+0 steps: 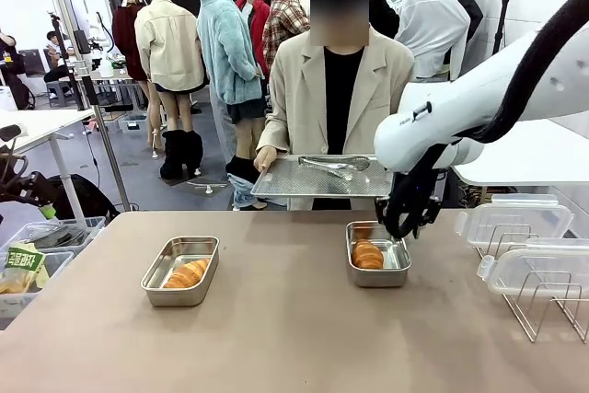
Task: Place the bread in airtight containers.
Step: Once an object is inside an Airtight Container , place the container in the center of the table, then pick up one Airtight Container lid and hand it to the human.
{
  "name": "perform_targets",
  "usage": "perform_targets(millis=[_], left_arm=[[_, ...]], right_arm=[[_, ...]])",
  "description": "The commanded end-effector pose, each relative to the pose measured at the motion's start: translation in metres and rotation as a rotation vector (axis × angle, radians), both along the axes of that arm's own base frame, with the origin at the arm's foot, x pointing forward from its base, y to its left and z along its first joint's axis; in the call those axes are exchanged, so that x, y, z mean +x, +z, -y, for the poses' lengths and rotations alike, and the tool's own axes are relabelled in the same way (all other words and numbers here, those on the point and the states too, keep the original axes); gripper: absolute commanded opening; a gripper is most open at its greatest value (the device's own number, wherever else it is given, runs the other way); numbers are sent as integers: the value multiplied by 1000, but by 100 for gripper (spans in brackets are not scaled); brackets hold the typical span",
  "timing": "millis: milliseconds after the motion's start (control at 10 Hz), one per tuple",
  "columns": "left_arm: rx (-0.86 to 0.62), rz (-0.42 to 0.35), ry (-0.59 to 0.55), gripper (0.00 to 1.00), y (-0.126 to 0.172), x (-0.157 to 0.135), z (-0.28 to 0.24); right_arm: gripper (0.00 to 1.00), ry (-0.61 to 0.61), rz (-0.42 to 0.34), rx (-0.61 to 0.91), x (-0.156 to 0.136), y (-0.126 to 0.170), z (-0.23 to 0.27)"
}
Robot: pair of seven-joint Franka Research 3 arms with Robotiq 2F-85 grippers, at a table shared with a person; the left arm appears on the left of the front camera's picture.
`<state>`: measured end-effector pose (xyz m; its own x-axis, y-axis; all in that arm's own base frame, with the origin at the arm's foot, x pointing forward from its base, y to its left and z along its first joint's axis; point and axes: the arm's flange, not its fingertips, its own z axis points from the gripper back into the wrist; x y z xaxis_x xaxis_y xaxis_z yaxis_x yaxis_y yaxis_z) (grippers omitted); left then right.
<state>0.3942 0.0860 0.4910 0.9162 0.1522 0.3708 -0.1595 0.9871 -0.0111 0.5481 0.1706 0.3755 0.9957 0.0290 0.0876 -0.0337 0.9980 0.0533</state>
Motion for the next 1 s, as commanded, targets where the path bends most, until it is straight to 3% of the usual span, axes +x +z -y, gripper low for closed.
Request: perform_targets(millis=[0, 400, 800, 900], left_arm=[[-1, -3, 1, 100, 1, 0, 0], [-1, -3, 1, 100, 1, 0, 0], [-1, -3, 1, 100, 1, 0, 0], [-1, -3, 1, 100, 1, 0, 0]], right_arm=[[100, 46, 56, -30, -19, 28, 24], [100, 180, 166, -108, -51, 125, 104], [100, 155, 140, -25, -60, 162, 215], [100, 169, 173, -105, -60, 162, 174]])
